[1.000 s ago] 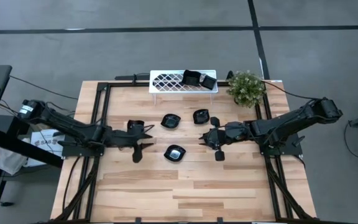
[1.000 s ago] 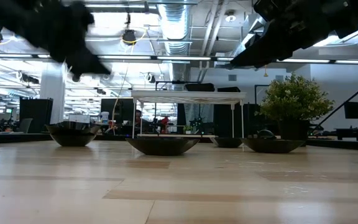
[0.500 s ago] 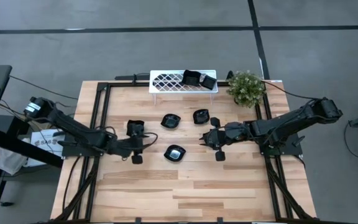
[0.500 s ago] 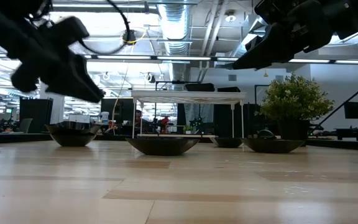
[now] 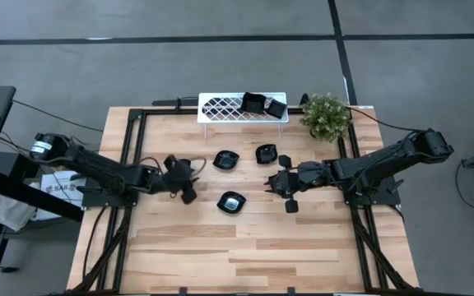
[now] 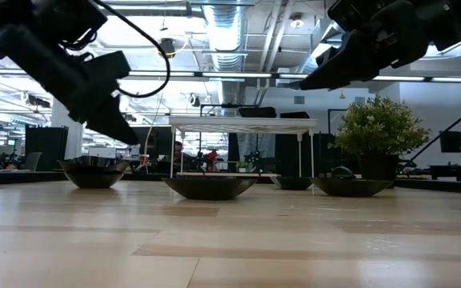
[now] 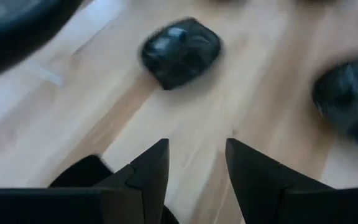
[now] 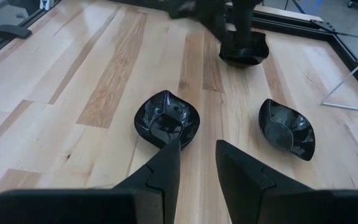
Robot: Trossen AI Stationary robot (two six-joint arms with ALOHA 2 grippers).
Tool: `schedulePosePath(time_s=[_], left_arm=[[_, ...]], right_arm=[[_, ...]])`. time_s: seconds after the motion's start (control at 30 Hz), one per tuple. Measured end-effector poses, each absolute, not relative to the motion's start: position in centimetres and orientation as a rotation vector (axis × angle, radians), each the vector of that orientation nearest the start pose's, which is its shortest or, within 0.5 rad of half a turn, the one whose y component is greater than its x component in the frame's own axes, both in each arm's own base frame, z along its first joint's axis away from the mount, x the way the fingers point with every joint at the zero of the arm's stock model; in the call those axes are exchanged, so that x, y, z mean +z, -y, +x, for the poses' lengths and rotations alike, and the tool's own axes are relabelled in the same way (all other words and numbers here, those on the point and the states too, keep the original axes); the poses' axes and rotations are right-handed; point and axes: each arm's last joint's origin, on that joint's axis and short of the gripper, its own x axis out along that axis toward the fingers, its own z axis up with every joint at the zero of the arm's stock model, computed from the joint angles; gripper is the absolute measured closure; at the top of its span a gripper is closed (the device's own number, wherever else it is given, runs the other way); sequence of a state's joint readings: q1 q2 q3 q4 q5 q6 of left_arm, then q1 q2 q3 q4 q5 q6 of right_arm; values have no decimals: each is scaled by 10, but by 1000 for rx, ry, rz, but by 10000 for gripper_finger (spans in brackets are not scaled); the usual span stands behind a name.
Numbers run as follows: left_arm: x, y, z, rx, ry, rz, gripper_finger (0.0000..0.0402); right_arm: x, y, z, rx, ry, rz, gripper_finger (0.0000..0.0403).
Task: Pick & Place Mini shaped plates
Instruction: Stack the black distorted square plate on top of the black distorted square plate on the shelf
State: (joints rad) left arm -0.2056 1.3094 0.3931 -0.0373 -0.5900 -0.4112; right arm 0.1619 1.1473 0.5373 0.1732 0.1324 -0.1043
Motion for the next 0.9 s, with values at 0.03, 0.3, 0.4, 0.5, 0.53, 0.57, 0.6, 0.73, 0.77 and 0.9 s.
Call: schedulePosePath(time_s=[0.03,0.3,0.4,0.5,0.53,0.57,0.6,0.73,0.77,0.9], left_arm=[[128,22,201,549,-767,-74,241],[135,13,190,536,-829,-260,241],[132,13,186,543,-878,-238,241],[131,13,183,518,-925,-175,241],[131,14,182,503,-938,-151,241],[131,15,182,490,-944,-131,241],[131,15,182,482,-945,-121,241],[130,16,182,471,-950,-104,241],[130,16,182,471,-952,-103,241],[122,15,175,446,-995,-37,241]], right_arm=[[212,-34,232,52,-432,-167,305],[211,-34,231,52,-437,-168,305],[211,-34,231,52,-440,-168,305],[211,-34,231,53,-440,-168,305],[211,-34,231,53,-440,-168,305],[211,-34,231,53,-440,-168,305],[211,-34,231,53,-440,-168,305],[211,-34,231,52,-440,-168,305],[211,-34,231,53,-440,-168,305],[211,-34,231,53,-439,-168,305]])
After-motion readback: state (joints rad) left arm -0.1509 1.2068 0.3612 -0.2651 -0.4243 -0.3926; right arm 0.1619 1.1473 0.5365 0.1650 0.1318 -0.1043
